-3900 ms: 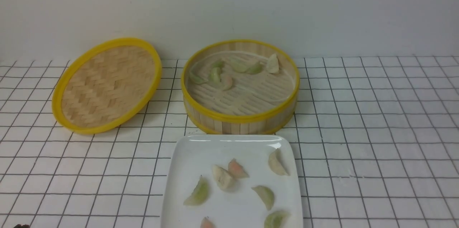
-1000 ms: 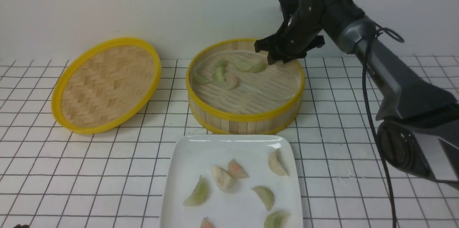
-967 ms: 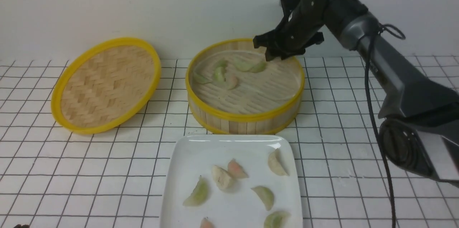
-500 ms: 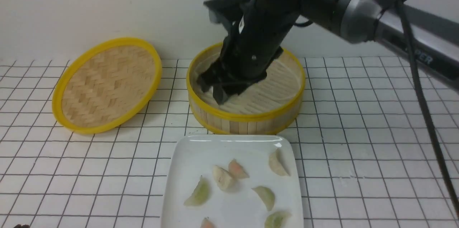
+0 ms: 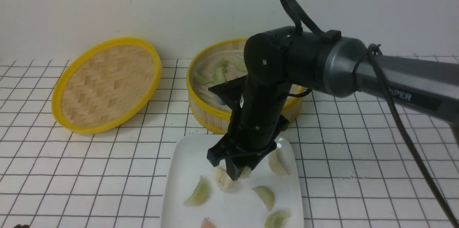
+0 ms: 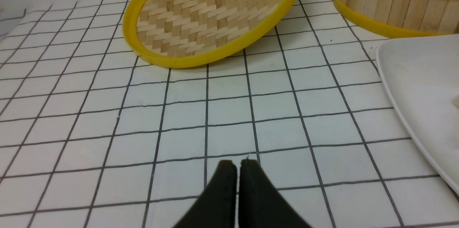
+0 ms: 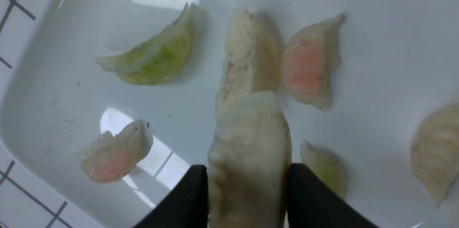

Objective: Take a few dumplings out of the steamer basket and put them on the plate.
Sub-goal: Use the right arm to put the dumpling into the plate, then use the right arm to grab a dumpling from inside the steamer

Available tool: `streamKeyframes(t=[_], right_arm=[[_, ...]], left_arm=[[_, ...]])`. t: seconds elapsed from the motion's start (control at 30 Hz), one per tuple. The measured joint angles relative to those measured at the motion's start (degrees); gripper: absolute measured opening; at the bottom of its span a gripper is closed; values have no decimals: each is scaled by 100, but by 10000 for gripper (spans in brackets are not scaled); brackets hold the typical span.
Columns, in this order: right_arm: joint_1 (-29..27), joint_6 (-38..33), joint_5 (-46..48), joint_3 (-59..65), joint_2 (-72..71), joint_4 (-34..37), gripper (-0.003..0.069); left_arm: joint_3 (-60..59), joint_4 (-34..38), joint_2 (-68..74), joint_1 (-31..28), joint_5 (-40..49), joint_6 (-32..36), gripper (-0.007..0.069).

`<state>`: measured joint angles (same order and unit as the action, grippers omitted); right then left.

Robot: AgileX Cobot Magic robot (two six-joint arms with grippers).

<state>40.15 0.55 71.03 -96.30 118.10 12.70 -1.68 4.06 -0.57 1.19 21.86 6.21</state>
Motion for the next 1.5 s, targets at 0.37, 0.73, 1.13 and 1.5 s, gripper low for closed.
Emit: streamKeyframes(t=[0.37, 0.73, 1.13, 1.5], right_arm=[[-16, 0, -14, -454, 0, -406, 482], [-1136, 129, -100, -4102, 1593, -1468, 491], [-1679, -243, -350, -5797, 3312, -1331, 492], [-1678, -1332, -1033, -5816, 3621, -854, 492]], left_arm=[[0, 0, 0, 0, 0, 0, -6], [0, 0, 0, 0, 0, 0, -6], [0, 0, 0, 0, 0, 0, -6], [5, 0, 0, 0, 0, 0, -6]])
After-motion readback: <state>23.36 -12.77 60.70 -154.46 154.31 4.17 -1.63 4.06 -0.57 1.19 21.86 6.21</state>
